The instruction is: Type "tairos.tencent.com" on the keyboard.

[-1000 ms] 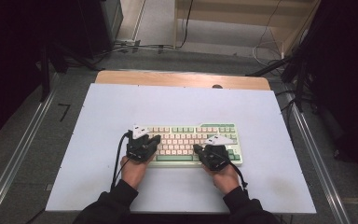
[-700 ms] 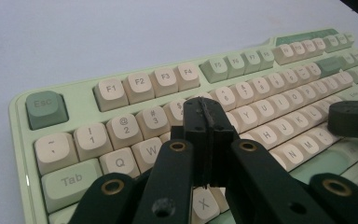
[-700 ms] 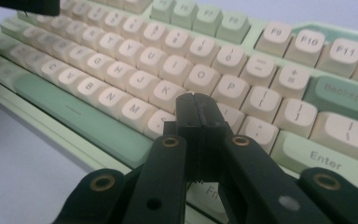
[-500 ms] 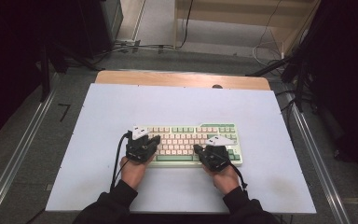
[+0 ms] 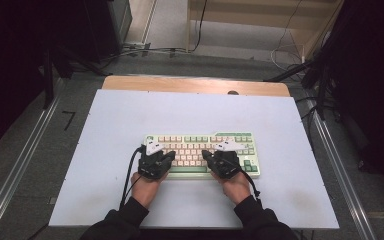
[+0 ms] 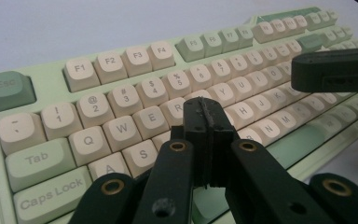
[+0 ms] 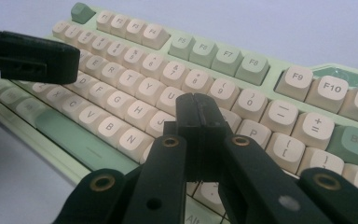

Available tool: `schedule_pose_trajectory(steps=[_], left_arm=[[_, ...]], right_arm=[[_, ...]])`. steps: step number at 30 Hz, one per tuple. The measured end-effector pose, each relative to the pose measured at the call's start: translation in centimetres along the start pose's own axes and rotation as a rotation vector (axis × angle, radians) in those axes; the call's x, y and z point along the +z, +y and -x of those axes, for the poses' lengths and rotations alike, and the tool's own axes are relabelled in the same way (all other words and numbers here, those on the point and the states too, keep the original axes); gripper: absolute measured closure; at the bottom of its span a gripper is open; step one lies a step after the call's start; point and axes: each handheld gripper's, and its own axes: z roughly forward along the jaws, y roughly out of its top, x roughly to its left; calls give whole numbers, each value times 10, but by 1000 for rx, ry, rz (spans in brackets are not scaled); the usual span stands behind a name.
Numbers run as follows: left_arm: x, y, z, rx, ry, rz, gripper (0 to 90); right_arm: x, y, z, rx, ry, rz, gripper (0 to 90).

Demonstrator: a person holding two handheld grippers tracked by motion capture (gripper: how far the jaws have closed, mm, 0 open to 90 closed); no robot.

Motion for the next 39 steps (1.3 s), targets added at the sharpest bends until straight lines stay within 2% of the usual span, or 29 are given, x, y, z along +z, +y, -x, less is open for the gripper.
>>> schedule_pose_trajectory(steps=[10, 26, 32, 36, 39], left_arm=[[-2, -5, 4, 15, -2, -27, 900], [4, -10, 4, 33, 1, -57, 900], [-4, -3, 1, 11, 3, 8, 900], [-5, 1, -6, -12, 11, 19, 900], [-4, 3, -10, -26, 13, 24, 900]], right_arm=[[2, 4, 2, 10, -9, 10, 873], [4, 4, 3, 10, -8, 6, 873], [7, 4, 3, 8, -10, 5, 873], [9, 4, 5, 15, -23, 5, 873], [8, 6, 8, 32, -41, 27, 872]])
